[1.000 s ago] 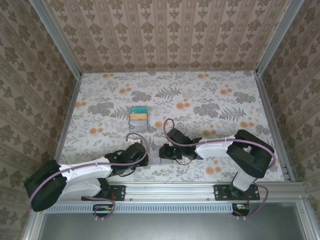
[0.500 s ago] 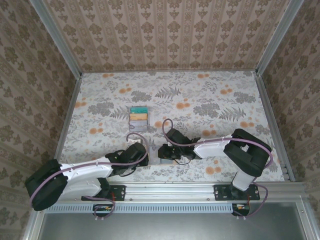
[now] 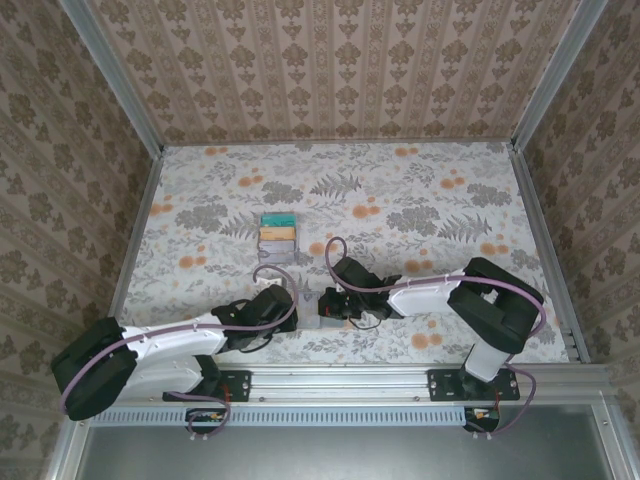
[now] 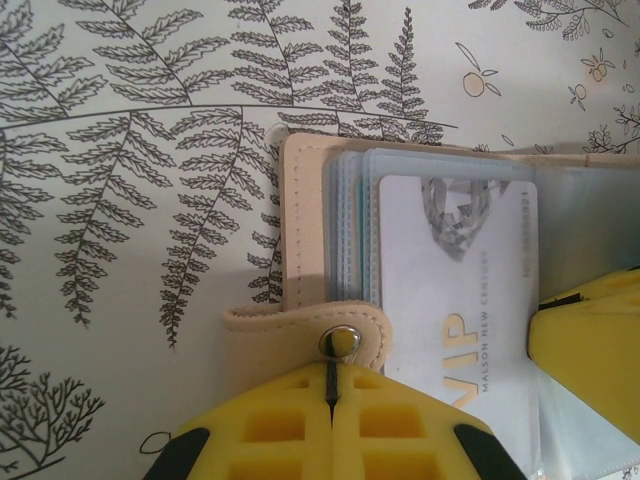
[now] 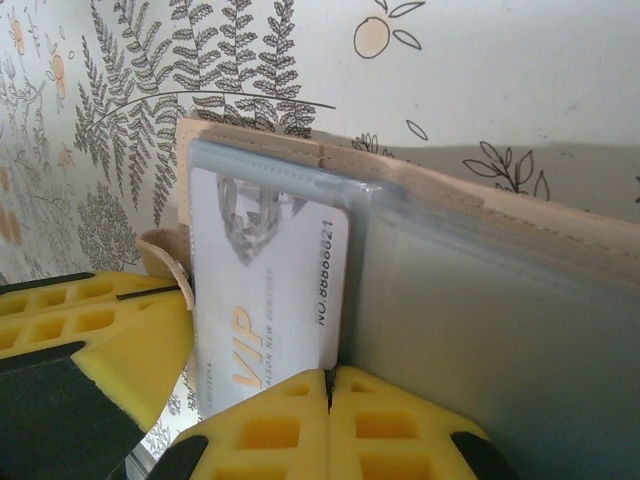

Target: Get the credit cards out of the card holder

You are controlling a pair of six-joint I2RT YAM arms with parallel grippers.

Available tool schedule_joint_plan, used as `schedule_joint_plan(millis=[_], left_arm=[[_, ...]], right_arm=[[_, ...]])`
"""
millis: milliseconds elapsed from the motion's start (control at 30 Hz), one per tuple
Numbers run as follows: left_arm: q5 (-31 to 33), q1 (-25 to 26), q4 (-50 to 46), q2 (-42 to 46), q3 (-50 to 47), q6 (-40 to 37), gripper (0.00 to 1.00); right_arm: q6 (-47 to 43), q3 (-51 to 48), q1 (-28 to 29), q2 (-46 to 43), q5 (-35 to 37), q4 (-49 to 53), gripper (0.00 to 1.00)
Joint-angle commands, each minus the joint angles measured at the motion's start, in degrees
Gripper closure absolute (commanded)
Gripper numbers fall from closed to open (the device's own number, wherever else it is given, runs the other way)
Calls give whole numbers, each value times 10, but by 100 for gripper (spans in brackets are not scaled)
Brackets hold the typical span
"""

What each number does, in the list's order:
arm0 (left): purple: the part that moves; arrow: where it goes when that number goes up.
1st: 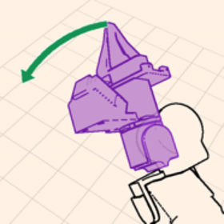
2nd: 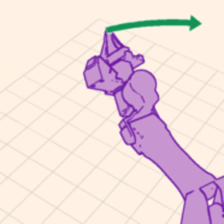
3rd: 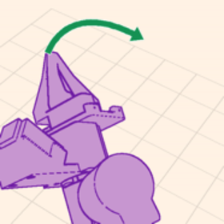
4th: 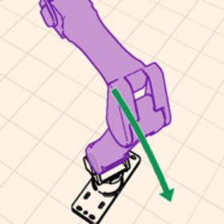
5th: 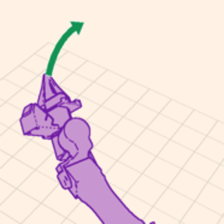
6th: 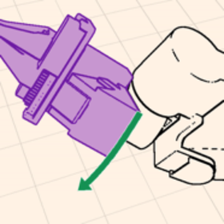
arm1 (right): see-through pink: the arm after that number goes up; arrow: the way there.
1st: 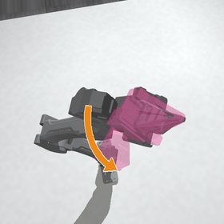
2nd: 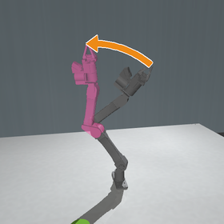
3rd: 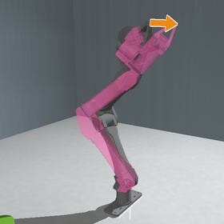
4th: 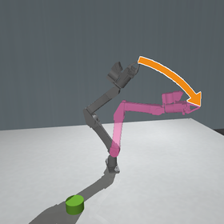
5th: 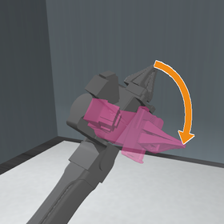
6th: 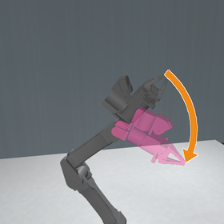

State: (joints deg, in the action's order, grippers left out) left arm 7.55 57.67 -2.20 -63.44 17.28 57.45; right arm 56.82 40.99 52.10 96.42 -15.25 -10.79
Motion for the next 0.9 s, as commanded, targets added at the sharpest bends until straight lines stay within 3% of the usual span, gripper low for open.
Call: schedule_joint_plan(millis=[0, 867], left_arm=[[4, -4, -52, -21, -8, 11, 100], [9, -9, -64, -3, -16, 12, 100]], right_arm=[[-3, -16, -1, -28, -1, 0, 100], [-11, -50, -33, -52, 16, 40, 100]])
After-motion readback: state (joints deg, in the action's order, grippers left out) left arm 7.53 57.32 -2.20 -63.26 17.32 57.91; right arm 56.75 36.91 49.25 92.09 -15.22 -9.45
